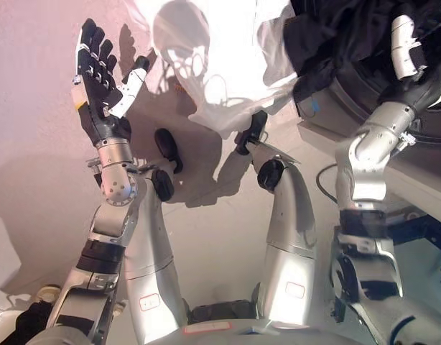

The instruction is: Put the clothes in the basket into the washing machine.

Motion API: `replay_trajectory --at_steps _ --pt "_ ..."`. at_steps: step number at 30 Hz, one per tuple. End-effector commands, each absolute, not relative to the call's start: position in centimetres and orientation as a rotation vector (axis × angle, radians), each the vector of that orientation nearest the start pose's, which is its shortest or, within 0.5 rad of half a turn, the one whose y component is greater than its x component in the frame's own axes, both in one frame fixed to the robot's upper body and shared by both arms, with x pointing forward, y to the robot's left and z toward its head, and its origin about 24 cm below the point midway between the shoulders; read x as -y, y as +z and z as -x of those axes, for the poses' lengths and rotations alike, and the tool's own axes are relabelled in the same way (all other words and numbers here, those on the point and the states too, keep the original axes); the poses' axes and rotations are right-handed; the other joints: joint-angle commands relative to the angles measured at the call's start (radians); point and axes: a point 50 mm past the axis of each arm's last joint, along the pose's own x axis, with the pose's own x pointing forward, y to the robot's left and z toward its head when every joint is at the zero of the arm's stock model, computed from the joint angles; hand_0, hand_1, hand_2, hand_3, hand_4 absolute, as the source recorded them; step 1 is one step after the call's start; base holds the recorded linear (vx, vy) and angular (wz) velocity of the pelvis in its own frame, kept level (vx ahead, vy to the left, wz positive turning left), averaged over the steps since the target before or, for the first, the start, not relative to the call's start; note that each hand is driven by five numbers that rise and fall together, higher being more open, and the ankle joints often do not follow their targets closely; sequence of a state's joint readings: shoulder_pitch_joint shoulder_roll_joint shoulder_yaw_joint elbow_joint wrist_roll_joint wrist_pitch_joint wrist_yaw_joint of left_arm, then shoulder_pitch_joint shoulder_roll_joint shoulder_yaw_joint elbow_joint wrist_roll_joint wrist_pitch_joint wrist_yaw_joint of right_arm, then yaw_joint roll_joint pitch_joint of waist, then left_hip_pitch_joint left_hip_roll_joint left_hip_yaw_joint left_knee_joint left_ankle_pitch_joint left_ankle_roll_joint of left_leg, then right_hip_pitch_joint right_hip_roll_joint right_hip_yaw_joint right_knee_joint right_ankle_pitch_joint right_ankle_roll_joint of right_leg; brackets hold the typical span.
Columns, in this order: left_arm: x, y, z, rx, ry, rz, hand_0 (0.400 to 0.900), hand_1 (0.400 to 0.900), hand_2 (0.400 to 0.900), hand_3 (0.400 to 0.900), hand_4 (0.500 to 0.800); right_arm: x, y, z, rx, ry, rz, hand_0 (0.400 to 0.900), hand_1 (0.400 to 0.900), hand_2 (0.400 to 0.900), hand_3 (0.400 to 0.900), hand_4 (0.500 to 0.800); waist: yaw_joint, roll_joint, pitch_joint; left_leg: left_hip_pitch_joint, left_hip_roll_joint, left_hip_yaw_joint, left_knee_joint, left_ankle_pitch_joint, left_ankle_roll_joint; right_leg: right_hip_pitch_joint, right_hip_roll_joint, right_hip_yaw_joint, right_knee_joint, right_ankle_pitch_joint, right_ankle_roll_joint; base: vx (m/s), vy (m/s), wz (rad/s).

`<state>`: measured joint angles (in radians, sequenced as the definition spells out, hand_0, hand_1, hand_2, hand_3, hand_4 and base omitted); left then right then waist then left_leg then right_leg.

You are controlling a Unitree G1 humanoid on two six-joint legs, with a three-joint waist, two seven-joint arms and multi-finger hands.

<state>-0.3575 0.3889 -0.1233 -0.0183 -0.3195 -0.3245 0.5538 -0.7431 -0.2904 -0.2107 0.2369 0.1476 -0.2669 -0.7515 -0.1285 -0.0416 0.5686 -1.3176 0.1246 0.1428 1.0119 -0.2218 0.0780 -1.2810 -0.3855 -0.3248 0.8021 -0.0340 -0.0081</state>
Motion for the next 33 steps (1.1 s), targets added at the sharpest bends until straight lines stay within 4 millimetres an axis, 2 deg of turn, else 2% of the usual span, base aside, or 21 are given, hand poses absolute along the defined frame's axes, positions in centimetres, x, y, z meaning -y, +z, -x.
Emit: replay_trajectory --at_steps 1,3,4,5,7,10,13,14,15,21,24,28,31,33 --pt "-17.8 17.0 -27.3 0.721 0.287 0.168 0.900 0.900 0.900 0.900 0.800 28.1 26.9 -31.5 0.903 -1.150 -0.347 0.400 0.400 0.400 0.400 0.500 0.045 0.054 -0.245 -0.033 -0.056 -0.045 -0.079 -0.025 0.008 -0.162 0.016 -0.061 0.128 -0.132 0.078 0.01 0.016 0.04" --pt "-17.2 17.4 -27.3 0.739 0.260 0.179 0.900 0.900 0.900 0.900 0.800 29.0 28.1 -32.0 0.889 -1.215 -0.322 0.400 0.400 0.400 0.400 0.500 0.057 0.064 -0.240 -0.039 -0.058 -0.044 -0.072 -0.026 0.010 -0.174 0.011 -0.053 0.139 -0.134 0.077 0.00 0.012 0.06" --pt "-16.6 17.0 -27.0 0.728 0.219 0.165 0.900 0.900 0.900 0.900 0.800 31.5 28.5 -32.2 0.799 -1.366 -0.315 0.400 0.400 0.400 0.400 0.500 0.072 0.072 -0.248 -0.042 -0.061 -0.047 -0.063 -0.023 0.010 -0.184 0.003 -0.044 0.156 -0.134 0.074 0.00 0.006 0.09" --pt "-16.0 17.0 -27.0 0.723 0.181 0.157 0.900 0.900 0.900 0.900 0.800 32.8 29.0 -32.4 0.745 -1.402 -0.280 0.400 0.400 0.400 0.400 0.500 0.085 0.076 -0.248 -0.048 -0.065 -0.047 -0.056 -0.022 0.010 -0.192 -0.003 -0.037 0.165 -0.135 0.073 -0.01 0.013 0.11" --pt "-15.5 16.9 -27.0 0.716 0.146 0.165 0.900 0.900 0.900 0.900 0.800 34.3 29.9 -32.6 0.704 -1.408 -0.234 0.400 0.400 0.400 0.400 0.500 0.100 0.088 -0.244 -0.054 -0.066 -0.046 -0.051 -0.021 0.010 -0.201 -0.008 -0.029 0.174 -0.133 0.074 -0.01 0.012 0.04" --pt "-14.7 16.5 -27.0 0.681 0.038 0.130 0.900 0.900 0.900 0.900 0.800 38.9 28.9 -32.0 0.462 -1.453 -0.147 0.400 0.400 0.400 0.400 0.500 0.140 0.100 -0.241 -0.065 -0.071 -0.044 -0.033 -0.017 0.007 -0.220 -0.024 -0.010 0.189 -0.123 0.071 -0.02 -0.026 0.10" --pt "-14.5 16.5 -27.0 0.672 -0.014 0.121 0.900 0.900 0.900 0.900 0.800 41.2 29.0 -30.7 0.408 -1.455 -0.133 0.400 0.400 0.400 0.400 0.500 0.156 0.111 -0.235 -0.069 -0.071 -0.039 -0.021 -0.014 0.005 -0.235 -0.033 0.008 0.209 -0.121 0.067 -0.01 -0.037 0.09" --pt "-14.4 16.5 -27.0 0.664 -0.027 0.115 0.900 0.900 0.900 0.900 0.800 41.6 29.1 -30.4 0.397 -1.461 -0.124 0.414 0.414 0.414 0.414 0.508 0.160 0.115 -0.234 -0.070 -0.071 -0.037 -0.016 -0.014 0.005 -0.240 -0.035 0.014 0.214 -0.121 0.065 0.00 -0.017 0.05" --pt "-14.3 16.5 -27.0 0.664 -0.037 0.114 0.900 0.900 0.900 0.900 0.800 41.4 29.5 -30.5 0.411 -1.438 -0.141 0.900 0.900 0.900 0.900 0.800 0.162 0.119 -0.233 -0.072 -0.072 -0.035 -0.012 -0.013 0.005 -0.245 -0.034 0.019 0.218 -0.121 0.065 0.00 0.000 0.00" --pt "-14.3 16.5 -27.4 0.666 -0.031 0.121 0.900 0.900 0.900 0.900 0.800 39.4 29.7 -32.3 0.478 -1.303 -0.117 0.900 0.900 0.900 0.900 0.800 0.151 0.114 -0.238 -0.073 -0.071 -0.027 -0.002 -0.007 0.001 -0.242 -0.026 0.026 0.215 -0.110 0.064 0.01 0.010 -0.04" --pt "-14.6 17.0 -27.6 0.686 0.019 0.145 0.900 0.900 0.900 0.900 0.800 36.7 30.1 -33.6 0.578 -1.231 -0.077 0.900 0.900 0.900 0.900 0.800 0.135 0.112 -0.241 -0.073 -0.068 -0.021 -0.007 -0.005 0.000 -0.236 -0.018 0.024 0.201 -0.099 0.065 0.00 0.021 -0.06" --pt "-14.8 17.2 -27.8 0.700 0.092 0.177 0.900 0.900 0.900 0.900 0.800 30.3 30.6 -35.0 0.770 -1.086 -0.071 0.900 0.900 0.900 0.900 0.800 0.109 0.111 -0.236 -0.068 -0.063 -0.017 -0.012 -0.003 0.005 -0.227 -0.010 0.024 0.191 -0.094 0.064 -0.01 0.046 -0.14" --pt "-15.0 17.2 -28.0 0.698 0.139 0.173 0.900 0.900 0.900 0.900 0.800 25.8 29.5 -35.0 0.851 -0.976 -0.096 0.900 0.900 0.900 0.900 0.800 0.084 0.107 -0.225 -0.068 -0.062 -0.016 -0.011 -0.004 0.008 -0.221 -0.007 0.021 0.188 -0.092 0.063 -0.02 0.050 -0.15" --pt "-15.0 16.9 -28.2 0.686 0.159 0.163 0.900 0.900 0.900 0.900 0.800 23.2 27.9 -34.7 0.867 -0.896 -0.095 0.900 0.900 0.900 0.900 0.800 0.070 0.104 -0.219 -0.065 -0.061 -0.013 -0.017 -0.003 0.010 -0.217 -0.005 0.017 0.184 -0.091 0.065 -0.01 0.048 -0.10"
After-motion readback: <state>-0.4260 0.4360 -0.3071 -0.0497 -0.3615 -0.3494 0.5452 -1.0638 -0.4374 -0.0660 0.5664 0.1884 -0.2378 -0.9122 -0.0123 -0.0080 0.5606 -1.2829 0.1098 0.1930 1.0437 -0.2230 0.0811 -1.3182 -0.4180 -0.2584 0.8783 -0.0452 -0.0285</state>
